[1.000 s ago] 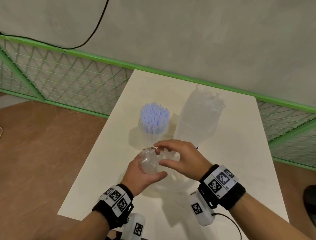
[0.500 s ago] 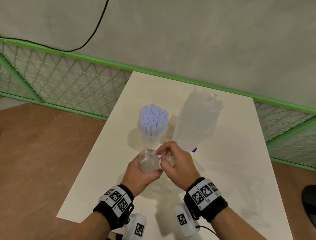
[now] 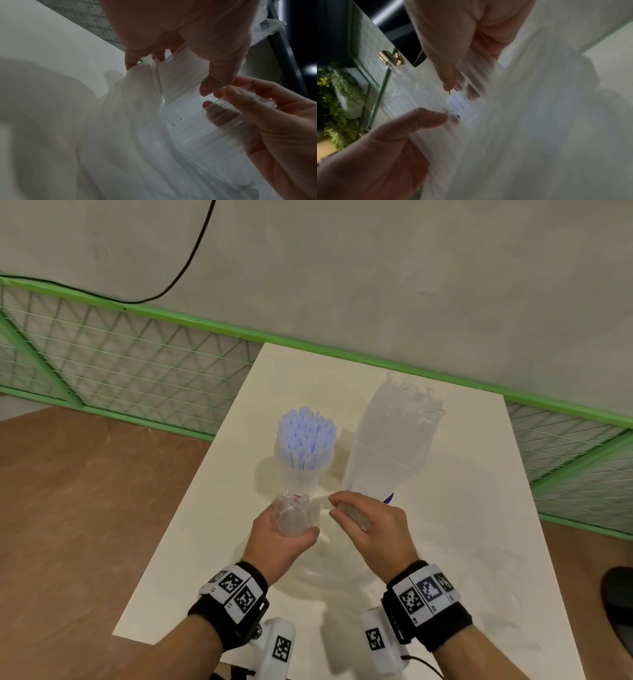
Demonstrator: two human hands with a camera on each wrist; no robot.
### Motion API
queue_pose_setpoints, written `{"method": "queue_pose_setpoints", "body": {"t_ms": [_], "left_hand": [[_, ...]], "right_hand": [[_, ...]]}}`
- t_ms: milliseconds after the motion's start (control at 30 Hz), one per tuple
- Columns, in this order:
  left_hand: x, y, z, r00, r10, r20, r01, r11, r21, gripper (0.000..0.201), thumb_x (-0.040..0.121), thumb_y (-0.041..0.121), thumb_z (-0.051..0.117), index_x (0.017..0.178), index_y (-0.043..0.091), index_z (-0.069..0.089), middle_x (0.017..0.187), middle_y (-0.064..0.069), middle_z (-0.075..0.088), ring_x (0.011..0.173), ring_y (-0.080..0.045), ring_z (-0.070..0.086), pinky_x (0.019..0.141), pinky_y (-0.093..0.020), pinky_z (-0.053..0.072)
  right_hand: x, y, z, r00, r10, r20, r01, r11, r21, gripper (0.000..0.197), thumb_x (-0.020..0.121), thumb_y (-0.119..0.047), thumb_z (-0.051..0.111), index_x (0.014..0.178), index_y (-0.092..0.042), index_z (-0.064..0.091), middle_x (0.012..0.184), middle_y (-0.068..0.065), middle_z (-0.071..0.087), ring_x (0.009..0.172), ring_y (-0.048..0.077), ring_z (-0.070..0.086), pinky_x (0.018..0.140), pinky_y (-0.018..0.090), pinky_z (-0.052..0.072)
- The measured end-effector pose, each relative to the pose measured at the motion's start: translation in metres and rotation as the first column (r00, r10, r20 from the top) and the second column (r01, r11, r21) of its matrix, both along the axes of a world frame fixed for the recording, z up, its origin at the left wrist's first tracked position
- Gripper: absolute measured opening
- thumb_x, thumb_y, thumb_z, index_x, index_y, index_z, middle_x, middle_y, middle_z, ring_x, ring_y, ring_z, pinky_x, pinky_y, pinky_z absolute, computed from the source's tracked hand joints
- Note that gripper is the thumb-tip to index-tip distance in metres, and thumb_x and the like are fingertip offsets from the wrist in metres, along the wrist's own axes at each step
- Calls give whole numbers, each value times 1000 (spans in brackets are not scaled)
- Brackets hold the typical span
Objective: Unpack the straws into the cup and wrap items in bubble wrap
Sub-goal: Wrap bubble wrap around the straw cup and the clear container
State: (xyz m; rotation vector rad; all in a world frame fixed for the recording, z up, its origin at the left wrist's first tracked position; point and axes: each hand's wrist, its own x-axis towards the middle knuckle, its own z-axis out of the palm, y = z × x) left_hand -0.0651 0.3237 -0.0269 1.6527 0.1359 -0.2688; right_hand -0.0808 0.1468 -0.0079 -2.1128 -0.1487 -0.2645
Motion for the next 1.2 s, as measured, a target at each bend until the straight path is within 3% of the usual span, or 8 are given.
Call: {"method": "queue_pose_setpoints", "body": {"t_ms": [300,400,533,667,767,867,1033,1200], "left_hand": [[5,0,-3,999,33,-26,-33,999,-20,38,74,-1,80,97,24,64,90,6,70,74,6,65,66,-6,49],[5,1,-4,999,26,-31,-27,999,-35,39,74,-2,79,96,27,63,91,7,69,72,10,64,64,-4,47],[4,3,-8,999,12,-44,-14,998,-55,42,64,13,85,99,25,66,90,6,72,79,1,68,68,-10,49],[4,7,-9,999,-16,-47,14,999,-40,43,58,24,80,99,28,66,90,8,74,87,-6,70,74,-16,50],[4,8,-8,998,-26,-50,25,999,-38,43,59,24,81,99,30,66,93,7,74,89,-7,70,77,-19,51],[3,6,-7,999,-24,-46,23,999,-27,42,59,25,80,98,32,66,96,8,73,91,-7,69,77,-17,52],[1,4,-6,999,-40,-32,40,999,-1,42,60,27,79,98,35,65,99,8,72,92,-6,68,80,-19,51],[1,3,-5,999,-27,-37,27,1000,-4,43,59,26,79,99,34,65,98,8,72,92,-6,69,78,-15,51]], "right_hand": [[-6,-9,-1,999,-39,36,42,997,-71,21,92,-13,67,111,-19,69,98,-10,73,95,2,67,85,34,56],[3,-18,27,991,-88,102,90,996,-13,22,88,-14,72,110,-14,71,97,-7,75,92,2,70,86,33,56],[21,-34,105,966,-173,190,122,960,253,23,87,-9,71,109,-17,71,93,6,74,84,24,74,84,44,58],[46,-72,182,865,-267,425,150,946,288,20,91,-11,69,110,-5,66,90,12,70,78,27,72,78,39,59],[65,-97,194,830,-305,468,178,939,296,20,90,-17,70,109,-13,66,91,1,70,83,30,71,80,40,59],[87,-112,173,852,-320,413,212,934,287,26,91,-11,67,114,1,63,92,14,66,73,24,69,79,39,59],[123,-121,129,938,-210,276,202,978,56,23,91,-18,66,114,-13,66,89,3,70,79,25,72,82,45,58],[134,-120,88,949,-79,306,212,877,-432,24,91,-22,68,111,-10,68,101,4,72,94,21,66,91,22,45]]}}
